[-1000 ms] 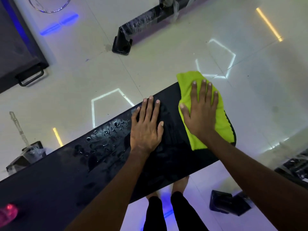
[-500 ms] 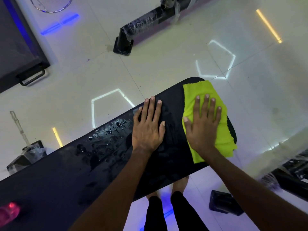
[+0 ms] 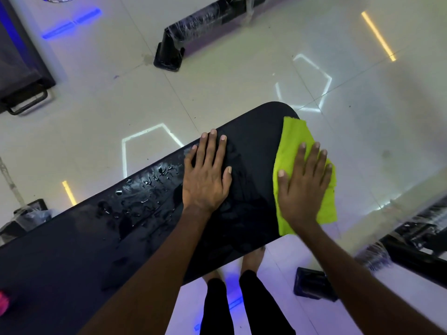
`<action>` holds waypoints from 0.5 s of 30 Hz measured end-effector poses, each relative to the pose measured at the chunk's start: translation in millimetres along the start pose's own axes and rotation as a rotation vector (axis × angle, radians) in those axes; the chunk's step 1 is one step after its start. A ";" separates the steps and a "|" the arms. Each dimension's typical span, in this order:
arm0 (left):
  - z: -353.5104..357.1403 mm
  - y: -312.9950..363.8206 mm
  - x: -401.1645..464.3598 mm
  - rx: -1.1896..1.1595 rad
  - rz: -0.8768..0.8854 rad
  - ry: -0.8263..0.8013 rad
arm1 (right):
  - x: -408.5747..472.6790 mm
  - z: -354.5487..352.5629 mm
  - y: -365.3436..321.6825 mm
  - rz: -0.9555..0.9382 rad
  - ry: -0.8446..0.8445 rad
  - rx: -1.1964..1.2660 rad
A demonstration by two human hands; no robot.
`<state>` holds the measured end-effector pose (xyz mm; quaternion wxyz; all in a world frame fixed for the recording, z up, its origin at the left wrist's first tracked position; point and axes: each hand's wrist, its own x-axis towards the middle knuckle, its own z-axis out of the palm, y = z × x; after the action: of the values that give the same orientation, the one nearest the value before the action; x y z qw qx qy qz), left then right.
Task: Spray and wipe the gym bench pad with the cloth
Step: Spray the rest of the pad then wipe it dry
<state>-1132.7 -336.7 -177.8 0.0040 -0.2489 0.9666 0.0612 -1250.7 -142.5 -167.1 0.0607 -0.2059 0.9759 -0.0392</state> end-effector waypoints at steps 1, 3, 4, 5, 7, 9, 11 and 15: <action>-0.6 0.5 -0.1 -0.006 -0.002 -0.003 | -9.1 1.9 -10.5 0.028 -0.019 -0.013; -0.3 0.4 -0.5 -0.007 0.002 -0.002 | -8.3 6.3 -28.5 -0.017 -0.046 -0.018; 0.2 -0.2 -0.3 -0.001 0.005 0.001 | 0.8 6.9 -32.8 -0.087 -0.051 -0.028; 0.8 -0.7 0.2 0.000 0.008 0.006 | 12.4 6.2 -32.2 -0.170 -0.053 -0.039; 2.1 -1.8 0.3 -0.007 0.011 0.017 | 34.1 3.7 -18.3 -0.308 -0.040 -0.032; 2.7 -2.2 -0.7 -0.007 0.011 0.023 | 41.5 2.1 3.5 -0.355 -0.026 0.000; 2.5 -2.0 -0.5 -0.009 0.015 0.021 | 30.6 0.4 21.6 -0.270 -0.009 0.049; 0.9 -0.9 -0.3 -0.001 0.005 0.006 | -17.8 3.9 18.8 0.037 0.052 0.035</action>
<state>-1132.0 -337.2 -178.8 0.0009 -0.2464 0.9672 0.0609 -1241.5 -118.4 -171.0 0.0397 -0.1857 0.9799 -0.0605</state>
